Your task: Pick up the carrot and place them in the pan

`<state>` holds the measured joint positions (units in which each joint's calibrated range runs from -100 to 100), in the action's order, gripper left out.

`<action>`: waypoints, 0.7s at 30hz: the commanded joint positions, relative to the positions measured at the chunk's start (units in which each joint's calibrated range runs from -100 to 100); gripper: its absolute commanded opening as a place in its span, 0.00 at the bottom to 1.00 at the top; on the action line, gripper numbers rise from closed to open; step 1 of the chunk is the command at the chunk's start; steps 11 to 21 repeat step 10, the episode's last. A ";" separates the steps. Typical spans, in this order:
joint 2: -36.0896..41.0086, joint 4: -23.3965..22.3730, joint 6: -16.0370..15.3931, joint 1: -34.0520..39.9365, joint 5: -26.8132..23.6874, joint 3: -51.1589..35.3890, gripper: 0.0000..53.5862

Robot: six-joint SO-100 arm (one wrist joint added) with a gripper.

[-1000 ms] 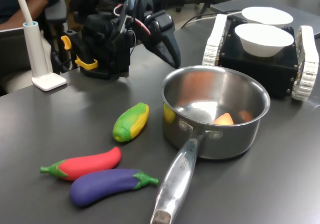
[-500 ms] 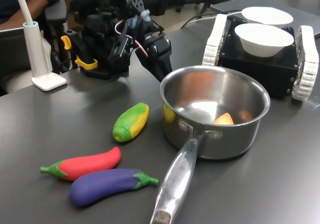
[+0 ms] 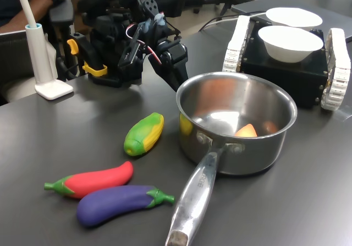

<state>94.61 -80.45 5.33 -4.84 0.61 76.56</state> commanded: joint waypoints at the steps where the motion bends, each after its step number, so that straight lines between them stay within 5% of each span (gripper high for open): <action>1: 0.92 2.37 -0.54 -1.58 -0.73 -0.91 0.00; 21: 0.92 2.37 -0.62 -1.35 -0.49 -0.91 0.00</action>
